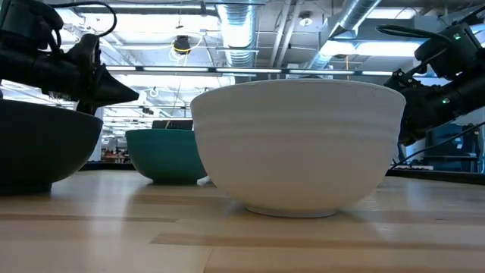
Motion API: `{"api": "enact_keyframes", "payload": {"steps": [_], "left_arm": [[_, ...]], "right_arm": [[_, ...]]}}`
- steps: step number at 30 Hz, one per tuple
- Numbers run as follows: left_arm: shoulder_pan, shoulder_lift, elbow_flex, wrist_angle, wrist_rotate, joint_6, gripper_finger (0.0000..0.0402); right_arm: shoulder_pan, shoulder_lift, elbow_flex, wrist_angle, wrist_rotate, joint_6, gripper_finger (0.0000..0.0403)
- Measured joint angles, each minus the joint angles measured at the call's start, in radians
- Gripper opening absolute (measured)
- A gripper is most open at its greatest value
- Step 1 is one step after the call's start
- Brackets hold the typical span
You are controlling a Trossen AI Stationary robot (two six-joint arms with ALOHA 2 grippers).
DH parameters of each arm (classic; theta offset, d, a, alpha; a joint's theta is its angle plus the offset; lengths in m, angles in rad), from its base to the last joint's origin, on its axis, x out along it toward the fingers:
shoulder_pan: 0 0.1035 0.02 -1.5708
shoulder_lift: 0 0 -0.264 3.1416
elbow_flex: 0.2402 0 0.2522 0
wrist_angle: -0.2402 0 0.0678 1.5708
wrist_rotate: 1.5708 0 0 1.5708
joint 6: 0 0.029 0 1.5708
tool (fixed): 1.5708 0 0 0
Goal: Nest bowls inside each other
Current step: Stack the left black bowl on the green bowl
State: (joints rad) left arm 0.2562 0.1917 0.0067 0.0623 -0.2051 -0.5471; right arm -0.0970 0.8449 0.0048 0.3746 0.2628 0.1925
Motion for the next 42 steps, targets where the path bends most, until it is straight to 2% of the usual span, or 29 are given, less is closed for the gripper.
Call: {"api": "enact_keyframes", "payload": {"steps": [3, 6, 12, 17, 21, 25, 28, 30, 36, 42], "left_arm": [[0.000, 0.000, 0.000, 0.000, -0.005, -0.131, 0.0000], [0.000, 0.005, 0.000, 0.000, -0.005, -0.150, 0.0000], [-0.012, 0.005, 0.007, 0.080, -0.005, -0.089, 0.0000], [-0.015, 0.005, 0.131, 0.061, -0.021, 0.037, 0.0000], [-0.015, 0.055, 0.283, -0.117, -0.024, 0.102, 0.0000], [-0.015, 0.172, 0.445, -0.304, -0.010, 0.133, 0.0000], [-0.015, 0.273, 0.529, -0.321, 0.019, 0.171, 0.0000], [-0.015, 0.329, 0.579, -0.311, 0.022, 0.192, 0.0000], [-0.015, 0.472, 0.732, -0.325, 0.027, 0.216, 0.0000], [-0.015, 0.576, 0.892, -0.418, 0.044, 0.287, 0.0000]], "right_arm": [[-0.006, 0.000, 0.000, 0.012, 0.000, 0.004, 0.0027], [-0.005, 0.000, 0.006, 0.017, 0.000, 0.046, 0.0028], [-0.004, 0.000, 0.020, 0.030, -0.015, 0.170, 0.0027], [0.005, -0.002, 0.044, 0.085, -0.179, 0.176, 0.0023], [0.030, -0.003, 0.183, 0.052, -0.238, 0.092, 0.0021], [0.059, -0.001, 0.398, -0.182, -0.237, -0.107, 0.0024], [0.069, 0.001, 0.556, -0.391, -0.231, -0.171, 0.0026], [0.071, 0.000, 0.638, -0.444, -0.231, -0.167, 0.0026], [0.084, -0.004, 0.820, -0.454, -0.236, -0.133, 0.0027], [0.084, -0.004, 0.903, -0.456, -0.236, -0.118, 0.0027]]}}
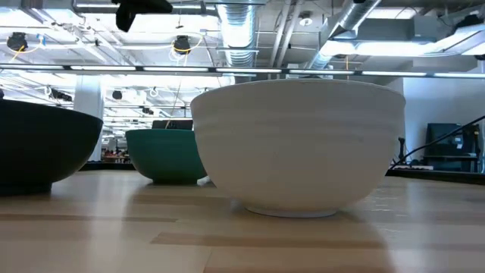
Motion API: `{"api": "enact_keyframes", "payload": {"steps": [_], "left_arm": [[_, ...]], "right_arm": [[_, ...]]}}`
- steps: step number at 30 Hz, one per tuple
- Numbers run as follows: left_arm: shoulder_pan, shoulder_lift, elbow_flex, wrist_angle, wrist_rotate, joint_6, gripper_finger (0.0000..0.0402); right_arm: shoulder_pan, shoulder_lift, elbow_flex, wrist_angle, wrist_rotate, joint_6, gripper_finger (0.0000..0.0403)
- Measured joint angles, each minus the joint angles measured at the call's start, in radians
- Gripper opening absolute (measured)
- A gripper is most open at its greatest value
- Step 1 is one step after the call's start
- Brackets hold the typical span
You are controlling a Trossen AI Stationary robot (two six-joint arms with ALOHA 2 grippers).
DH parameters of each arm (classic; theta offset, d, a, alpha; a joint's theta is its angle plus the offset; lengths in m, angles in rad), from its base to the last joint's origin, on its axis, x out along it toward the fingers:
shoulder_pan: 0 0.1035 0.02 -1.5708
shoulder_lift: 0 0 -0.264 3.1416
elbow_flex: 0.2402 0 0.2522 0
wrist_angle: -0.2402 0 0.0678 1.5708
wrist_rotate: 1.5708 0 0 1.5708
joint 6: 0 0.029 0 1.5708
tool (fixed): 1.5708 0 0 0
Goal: Nest bowls inside each other
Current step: Stack the left black bowl on the green bowl
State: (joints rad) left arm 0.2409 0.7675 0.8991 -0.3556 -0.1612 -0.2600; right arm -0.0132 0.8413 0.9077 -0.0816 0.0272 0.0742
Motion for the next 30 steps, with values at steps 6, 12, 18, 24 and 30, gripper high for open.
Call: {"api": "enact_keyframes", "payload": {"steps": [6, 12, 18, 24, 30], "left_arm": [[0.000, 0.061, 0.069, -0.082, -0.004, 0.029, 0.0000], [0.000, 0.102, 0.070, -0.076, -0.003, 0.008, 0.0000], [-0.025, 0.158, 0.070, -0.084, 0.017, -0.014, 0.0000], [-0.037, 0.203, 0.070, -0.103, -0.013, -0.059, 0.0000], [-0.042, 0.212, 0.070, -0.113, 0.029, -0.096, 0.0000]], "right_arm": [[0.000, 0.004, 0.006, -0.003, 0.000, 0.030, 0.0028], [-0.008, 0.026, 0.006, 0.008, 0.004, 0.031, 0.0027], [-0.009, 0.056, 0.006, -0.035, 0.013, 0.073, 0.0023], [-0.019, 0.087, 0.005, -0.280, 0.028, 0.179, 0.0018], [-0.046, 0.114, 0.005, -0.354, -0.055, 0.199, 0.0042]]}}
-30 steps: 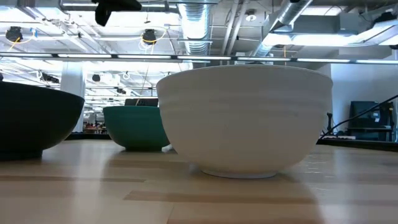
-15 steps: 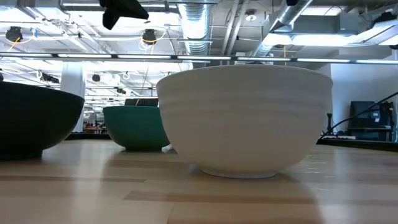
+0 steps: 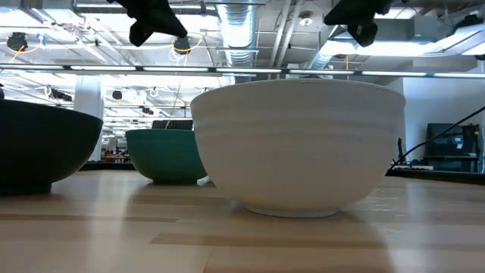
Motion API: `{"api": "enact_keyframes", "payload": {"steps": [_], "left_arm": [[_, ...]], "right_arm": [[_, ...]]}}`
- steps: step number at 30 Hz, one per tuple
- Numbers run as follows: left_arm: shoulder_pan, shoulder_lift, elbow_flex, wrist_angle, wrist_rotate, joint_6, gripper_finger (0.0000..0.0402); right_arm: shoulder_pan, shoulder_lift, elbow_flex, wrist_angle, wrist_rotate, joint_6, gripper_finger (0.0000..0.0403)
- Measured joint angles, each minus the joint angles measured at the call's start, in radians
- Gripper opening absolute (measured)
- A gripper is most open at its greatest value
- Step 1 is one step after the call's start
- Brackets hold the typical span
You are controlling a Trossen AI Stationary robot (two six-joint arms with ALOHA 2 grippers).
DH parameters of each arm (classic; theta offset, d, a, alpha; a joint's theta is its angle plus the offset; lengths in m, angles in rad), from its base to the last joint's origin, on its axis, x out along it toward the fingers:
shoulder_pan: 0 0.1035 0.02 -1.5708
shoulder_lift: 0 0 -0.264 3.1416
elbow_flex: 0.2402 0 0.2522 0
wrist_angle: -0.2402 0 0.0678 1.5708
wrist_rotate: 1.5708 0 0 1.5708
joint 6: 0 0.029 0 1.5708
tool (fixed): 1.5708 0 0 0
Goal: Nest bowls inside each other
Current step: Stack the left black bowl on the green bowl
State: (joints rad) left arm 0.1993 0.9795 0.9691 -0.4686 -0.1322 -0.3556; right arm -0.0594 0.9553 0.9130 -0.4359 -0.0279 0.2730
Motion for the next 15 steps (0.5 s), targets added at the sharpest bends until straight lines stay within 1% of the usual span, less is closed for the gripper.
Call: {"api": "enact_keyframes", "payload": {"steps": [5, 10, 13, 15], "left_arm": [[0.015, -0.004, 0.000, -0.048, 0.118, -0.082, 0.0003], [-0.005, -0.003, 0.002, -0.148, 0.132, -0.132, 0.0022], [-0.009, -0.003, 0.002, -0.193, 0.144, -0.167, 0.0041], [-0.010, -0.003, 0.002, -0.207, 0.165, -0.193, 0.0054]], "right_arm": [[-0.042, 0.000, 0.000, -0.013, 0.001, 0.000, 0.0069], [-0.084, 0.003, 0.000, -0.089, 0.001, 0.049, 0.0094], [-0.106, 0.019, -0.001, -0.155, 0.000, 0.068, 0.0111], [-0.120, 0.033, 0.001, -0.162, -0.003, 0.097, 0.0121]]}}
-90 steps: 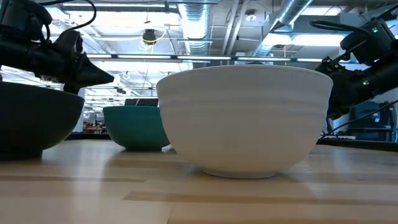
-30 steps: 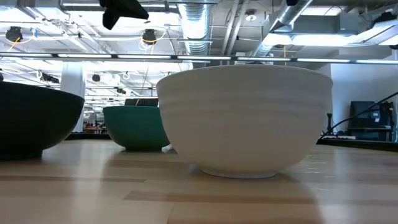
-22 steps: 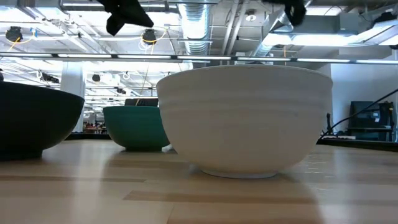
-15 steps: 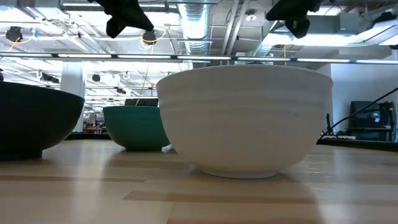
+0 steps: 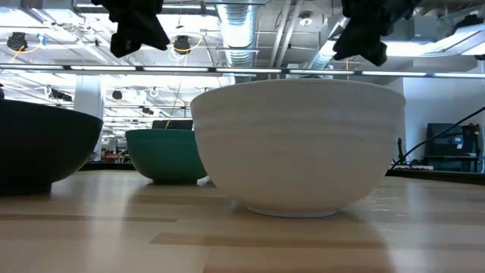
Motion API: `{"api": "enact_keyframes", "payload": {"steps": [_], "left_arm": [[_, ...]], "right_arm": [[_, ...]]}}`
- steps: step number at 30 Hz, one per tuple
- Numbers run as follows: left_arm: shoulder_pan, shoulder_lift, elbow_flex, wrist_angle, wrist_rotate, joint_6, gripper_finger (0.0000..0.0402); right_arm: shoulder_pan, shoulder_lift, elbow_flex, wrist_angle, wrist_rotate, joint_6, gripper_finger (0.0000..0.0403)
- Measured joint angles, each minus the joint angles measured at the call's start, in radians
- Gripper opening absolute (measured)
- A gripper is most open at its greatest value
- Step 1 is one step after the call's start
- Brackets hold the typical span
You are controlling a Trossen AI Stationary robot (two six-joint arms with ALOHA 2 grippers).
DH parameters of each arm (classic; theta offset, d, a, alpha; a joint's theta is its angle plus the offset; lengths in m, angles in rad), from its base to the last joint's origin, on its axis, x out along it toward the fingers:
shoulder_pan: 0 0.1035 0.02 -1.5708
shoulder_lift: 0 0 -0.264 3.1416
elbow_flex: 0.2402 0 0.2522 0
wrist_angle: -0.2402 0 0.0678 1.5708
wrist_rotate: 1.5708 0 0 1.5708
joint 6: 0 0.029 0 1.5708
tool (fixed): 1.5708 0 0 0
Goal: Nest bowls inside each other
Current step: Stack the left black bowl on the green bowl
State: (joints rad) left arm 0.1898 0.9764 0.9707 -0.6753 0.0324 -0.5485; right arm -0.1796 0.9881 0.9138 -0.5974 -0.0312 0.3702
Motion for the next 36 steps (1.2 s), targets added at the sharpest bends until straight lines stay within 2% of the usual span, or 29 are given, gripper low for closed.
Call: {"api": "enact_keyframes", "payload": {"steps": [6, 12, 20, 27, 31, 36], "left_arm": [[-0.019, -0.002, 0.000, -0.044, 0.076, -0.087, 0.0087], [-0.095, -0.004, 0.000, -0.180, 0.146, -0.187, 0.0092], [-0.232, -0.004, -0.001, -0.288, 0.144, -0.284, 0.0092], [-0.354, -0.001, -0.001, -0.379, 0.128, -0.281, 0.0078], [-0.428, 0.015, -0.001, -0.469, 0.116, -0.202, 0.0061], [-0.485, 0.080, -0.002, -0.496, 0.077, -0.123, 0.0047]], "right_arm": [[0.016, 0.033, 0.001, 0.023, -0.049, 0.031, 0.0145], [0.054, 0.047, -0.001, 0.018, -0.050, 0.019, 0.0150], [0.059, 0.047, 0.000, 0.018, -0.047, 0.015, 0.0145], [0.060, 0.047, 0.000, 0.018, -0.046, 0.015, 0.0141], [0.060, 0.047, 0.000, 0.018, -0.046, 0.015, 0.0142], [0.060, 0.047, 0.000, 0.022, -0.046, 0.015, 0.0143]]}}
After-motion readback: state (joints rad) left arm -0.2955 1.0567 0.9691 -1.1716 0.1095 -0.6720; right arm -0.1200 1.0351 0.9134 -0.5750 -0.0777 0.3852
